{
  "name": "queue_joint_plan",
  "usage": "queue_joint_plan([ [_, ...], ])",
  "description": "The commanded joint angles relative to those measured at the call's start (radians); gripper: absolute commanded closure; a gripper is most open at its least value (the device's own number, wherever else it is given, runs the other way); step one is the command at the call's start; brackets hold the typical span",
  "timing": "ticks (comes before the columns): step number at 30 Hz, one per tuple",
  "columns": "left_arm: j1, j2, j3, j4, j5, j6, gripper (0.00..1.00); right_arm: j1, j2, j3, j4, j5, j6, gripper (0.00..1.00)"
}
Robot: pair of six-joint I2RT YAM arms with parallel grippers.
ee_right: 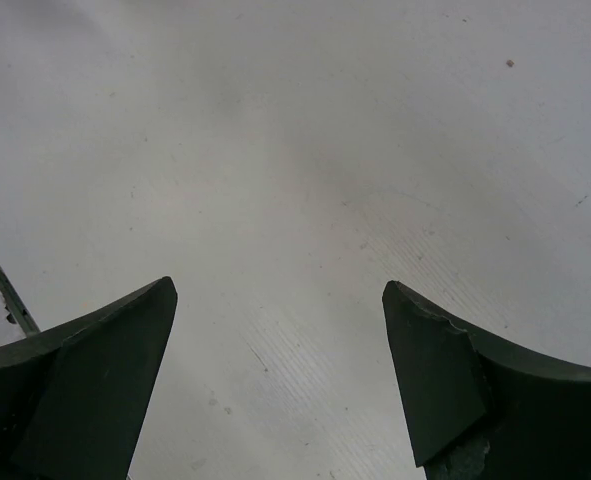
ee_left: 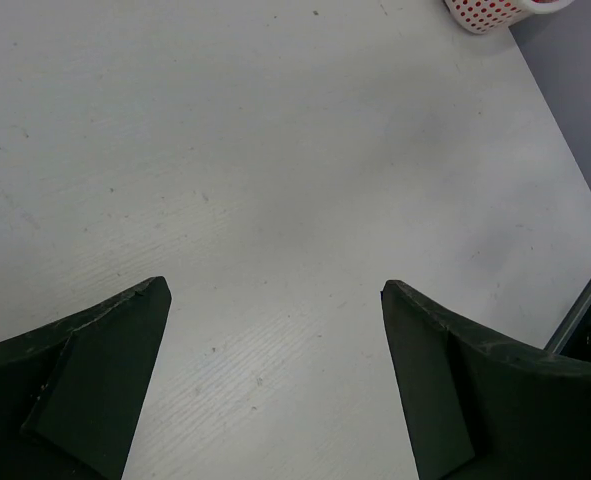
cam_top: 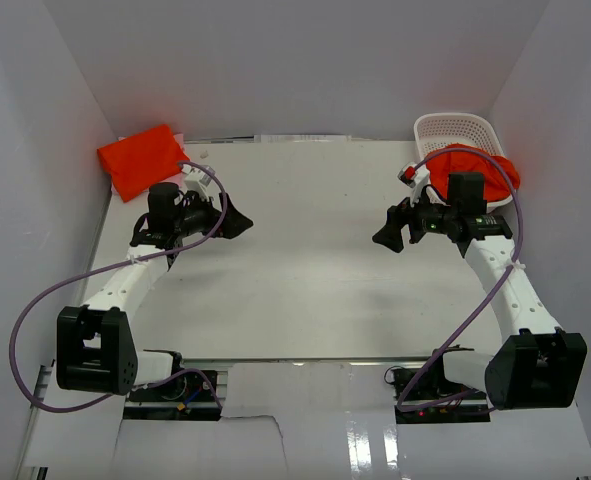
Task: Fold and stack the t-shirts
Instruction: Grab crumpled tshirt from bin with the right arm
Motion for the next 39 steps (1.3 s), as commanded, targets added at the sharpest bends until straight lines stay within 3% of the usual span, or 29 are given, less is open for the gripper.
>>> queue_joint_plan([
  [1, 0.004, -0.014, -0.002, 0.022, -0.018, -0.022, 0.02, 0.005, -0.014, 0.029, 0.017, -0.001, 0.006, 0.1],
  [12, 0.004, -0.047, -0.014, 0.022, -0.071, -0.031, 0.02, 0.005, -0.011, -0.016, 0.045, 0.001, -0.018, 0.1],
  [18, 0.001, -0.06, -0.025, 0.054, -0.098, -0.031, 0.02, 0.005, 0.006, -0.042, 0.1, 0.131, -0.049, 0.1],
  [24, -0.003, -0.077, -0.028, 0.041, -0.17, -0.021, 0.02, -0.006, 0.088, 0.002, 0.174, 0.368, 0.015, 0.1],
  [28, -0.008, -0.102, -0.023, 0.0, -0.286, -0.017, 0.02, -0.059, 0.229, 0.197, 0.148, 0.546, 0.069, 0.1],
  [32, -0.016, -0.106, -0.011, -0.031, -0.378, -0.014, 0.02, -0.148, 0.418, 0.464, 0.039, 0.591, 0.095, 0.1],
  [36, -0.091, -0.093, 0.015, -0.096, -0.638, 0.032, 0.02, -0.194, 0.669, 0.758, -0.066, 0.758, 0.098, 0.1],
  [39, -0.108, -0.091, 0.026, -0.118, -0.719, 0.038, 0.02, -0.23, 0.808, 0.953, -0.124, 0.794, 0.123, 0.1],
])
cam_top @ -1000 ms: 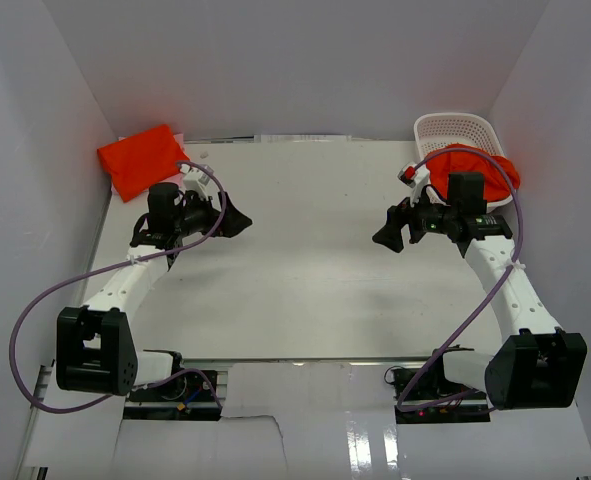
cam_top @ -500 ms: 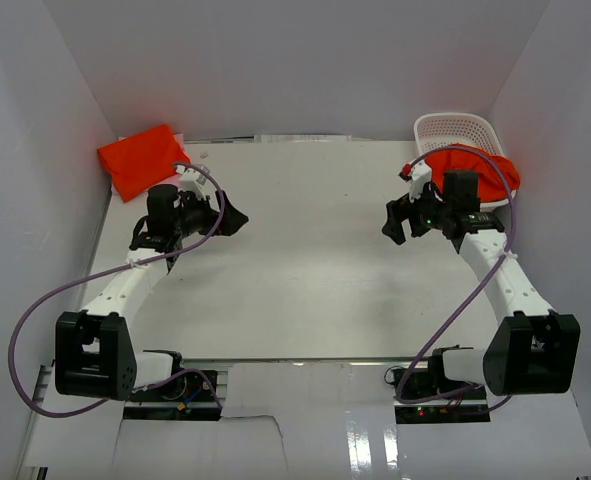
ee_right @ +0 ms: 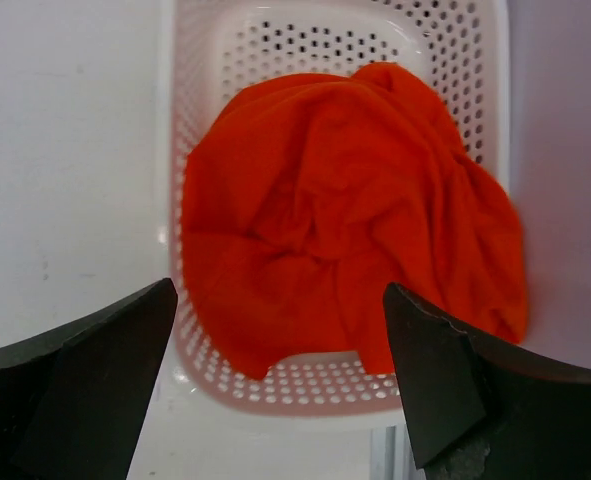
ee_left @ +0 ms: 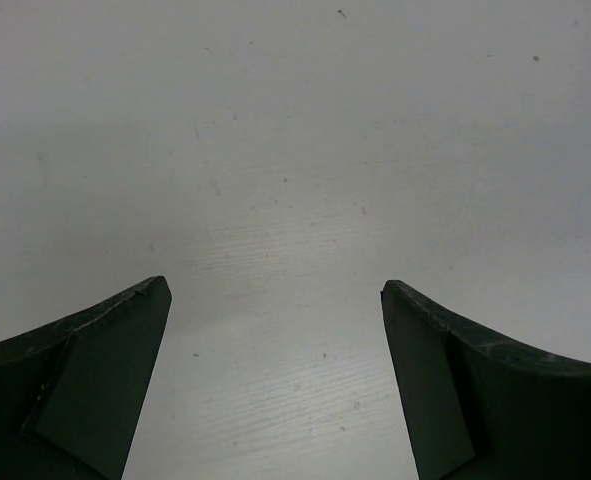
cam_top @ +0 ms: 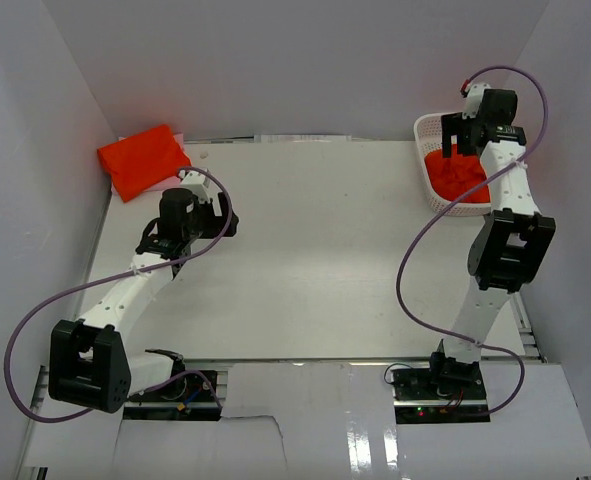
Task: Fold and stack the t-shirts
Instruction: Grab crumpled tshirt from bin with the right arm
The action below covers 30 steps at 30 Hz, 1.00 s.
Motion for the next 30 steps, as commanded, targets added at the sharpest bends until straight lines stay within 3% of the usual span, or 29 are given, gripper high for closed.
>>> queue_joint_plan([
  [1, -0.016, -0.017, 0.046, -0.045, -0.165, 0.029, 0.02, -0.03, 0.122, 0.173, -0.116, 0.132, 0.036, 0.1],
  [4, -0.022, -0.027, 0.04, -0.039, -0.148, 0.031, 0.02, -0.042, 0.244, 0.312, -0.148, 0.198, 0.039, 0.1],
  [8, -0.028, -0.032, 0.041, -0.041, -0.15, 0.034, 0.02, -0.071, 0.336, 0.366, -0.139, 0.172, 0.039, 0.09],
  [25, -0.037, -0.031, 0.055, -0.051, -0.111, 0.032, 0.02, -0.101, 0.466, 0.247, -0.05, 0.12, 0.057, 0.07],
  [27, -0.039, -0.029, 0.055, -0.053, -0.111, 0.034, 0.02, -0.101, 0.474, 0.233, -0.038, 0.123, 0.057, 0.0],
  [30, -0.039, -0.031, 0.055, -0.054, -0.111, 0.034, 0.02, -0.101, 0.479, 0.224, -0.032, 0.115, 0.057, 0.13],
])
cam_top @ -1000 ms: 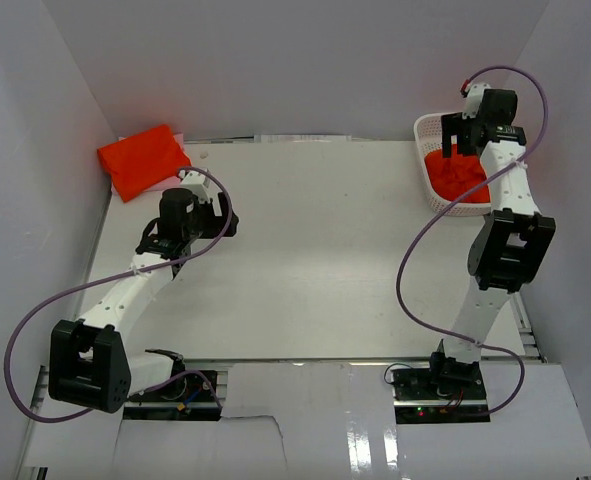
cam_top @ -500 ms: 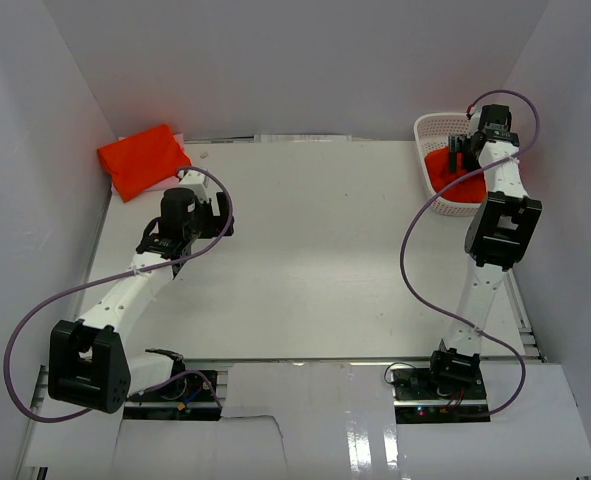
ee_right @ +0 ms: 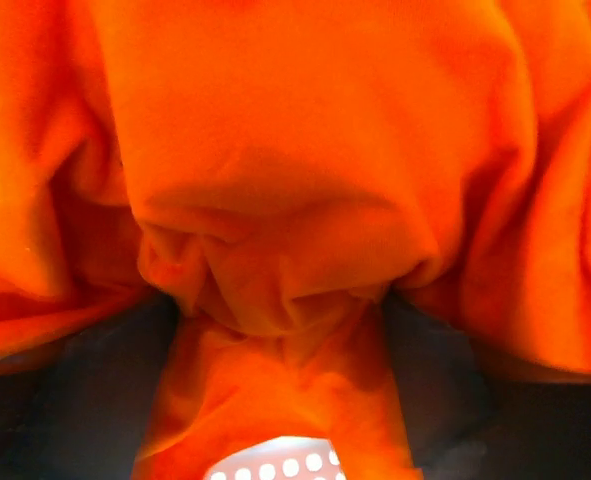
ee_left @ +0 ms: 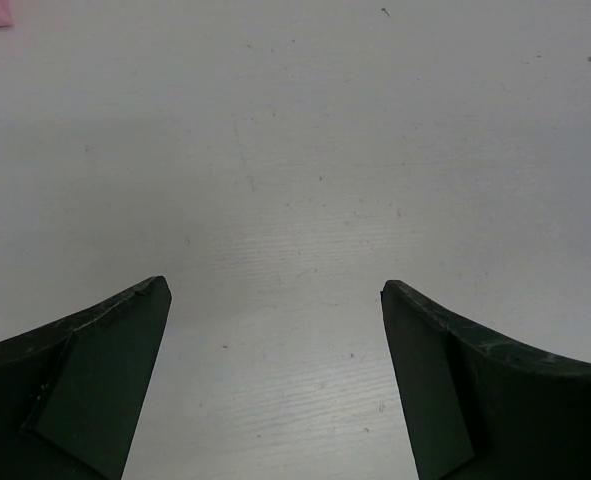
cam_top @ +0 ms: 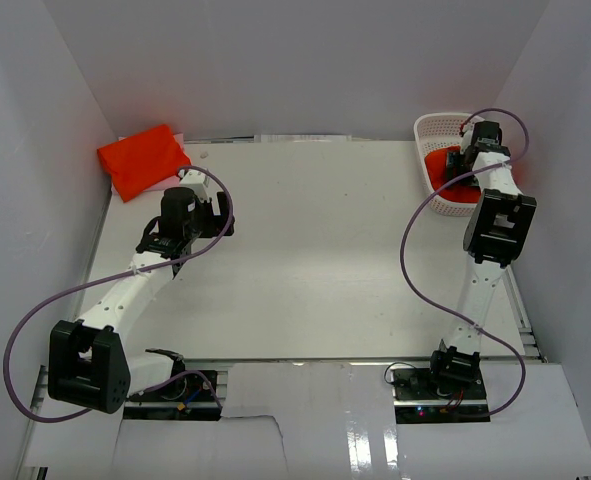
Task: Fold and stack the t-shirts
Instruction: Grab crumpled tshirt from bin with the right arm
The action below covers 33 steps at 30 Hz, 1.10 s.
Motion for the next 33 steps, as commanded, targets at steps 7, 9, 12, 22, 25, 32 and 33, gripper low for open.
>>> queue_joint_plan([
  [7, -0.009, -0.032, 0.03, 0.001, 0.011, 0.007, 0.02, -0.005, -0.058, -0.047, 0.062, -0.031, 0.013, 0.85],
  [9, -0.011, -0.033, 0.028, 0.001, 0.012, 0.007, 0.02, -0.005, -0.092, -0.069, 0.082, -0.046, 0.005, 0.9],
  [12, -0.016, -0.033, 0.028, 0.001, 0.009, 0.01, 0.02, -0.005, -0.149, -0.061, 0.075, -0.069, -0.003, 0.92],
  [22, -0.023, -0.052, 0.013, 0.009, -0.003, 0.013, 0.02, -0.004, -0.457, -0.11, 0.088, -0.215, -0.029, 0.92],
  [25, -0.026, -0.047, 0.013, 0.009, -0.008, 0.015, 0.02, -0.001, -0.52, -0.061, 0.02, -0.296, -0.03, 0.92],
  [32, -0.029, -0.052, 0.007, 0.015, -0.053, 0.018, 0.02, 0.024, -0.77, -0.086, -0.073, -0.562, -0.047, 0.92],
  [33, -0.029, -0.053, 0.007, 0.015, -0.058, 0.018, 0.02, 0.029, -0.799, -0.096, -0.074, -0.58, -0.053, 0.92],
])
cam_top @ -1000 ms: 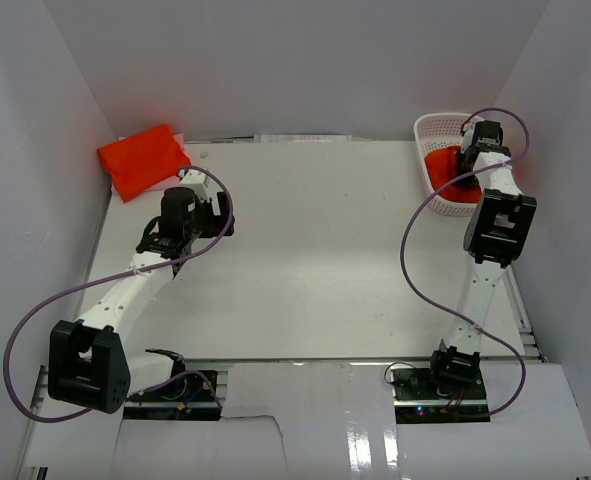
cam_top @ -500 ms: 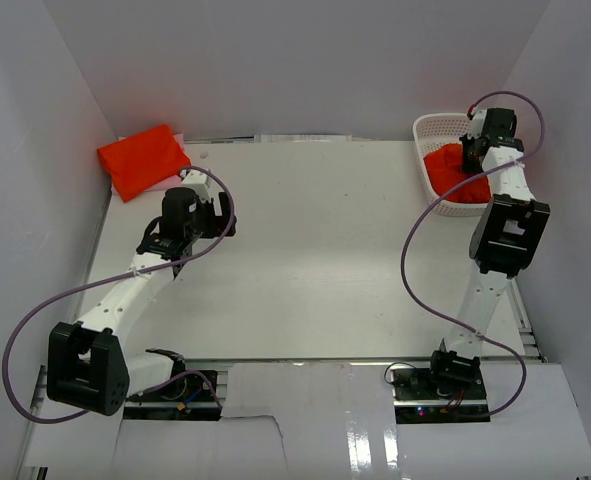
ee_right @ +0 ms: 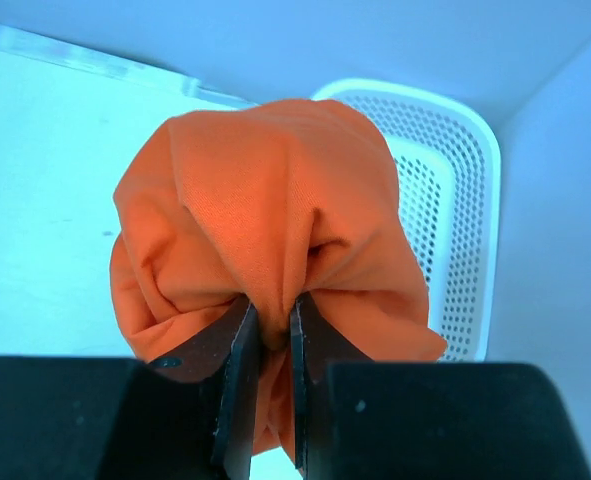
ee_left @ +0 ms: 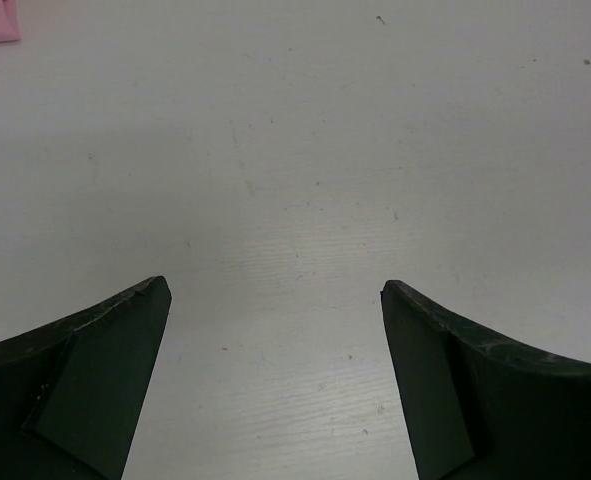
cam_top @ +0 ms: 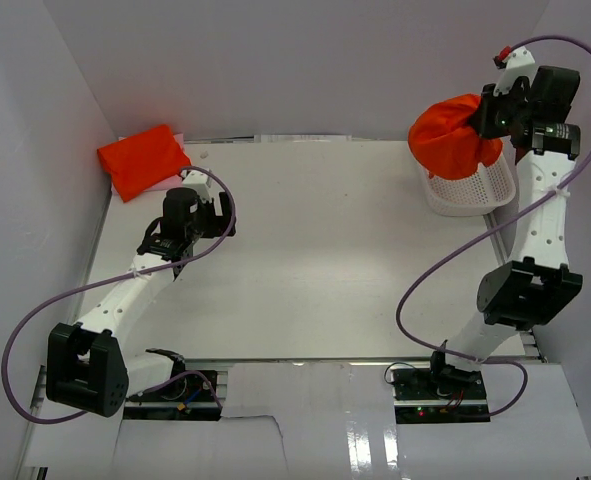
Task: Fold and stack the t-shirts
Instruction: Grab crumpled tshirt from bin with the right arm, then move the tshirt to the center of the board
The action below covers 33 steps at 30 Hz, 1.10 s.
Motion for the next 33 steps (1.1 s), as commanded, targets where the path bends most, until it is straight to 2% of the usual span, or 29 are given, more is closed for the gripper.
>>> queue_joint_plan([
  [1, -0.004, -0.038, 0.007, 0.015, -0.042, 0.01, 0.02, 0.028, -0.186, -0.019, -0.009, -0.178, -0.031, 0.91],
  [8, -0.006, -0.057, -0.003, 0.026, -0.111, -0.003, 0.02, 0.047, -0.341, -0.129, -0.145, -0.514, -0.025, 0.89],
  [14, -0.004, -0.09, -0.015, 0.031, -0.219, -0.029, 0.02, 0.123, -0.421, -0.168, -0.293, -0.583, -0.148, 0.87],
  [17, -0.004, -0.113, -0.024, 0.031, -0.307, -0.061, 0.02, 0.146, -0.403, -0.128, -0.411, -0.646, -0.199, 0.87],
  [20, -0.006, -0.133, -0.035, 0.042, -0.303, -0.07, 0.02, 0.194, -0.363, -0.097, -0.507, -0.72, -0.222, 0.9],
  [25, -0.004, -0.119, -0.024, 0.028, -0.307, -0.075, 0.02, 0.381, -0.325, -0.192, -0.541, -0.63, -0.26, 0.92],
  [29, -0.004, -0.11, -0.018, 0.015, -0.312, -0.085, 0.02, 0.459, -0.366, -0.321, -0.348, -0.515, -0.171, 0.92],
  [33, -0.004, -0.108, -0.018, 0.012, -0.316, -0.087, 0.02, 0.55, -0.359, -0.362, -0.282, -0.423, -0.151, 0.92],
])
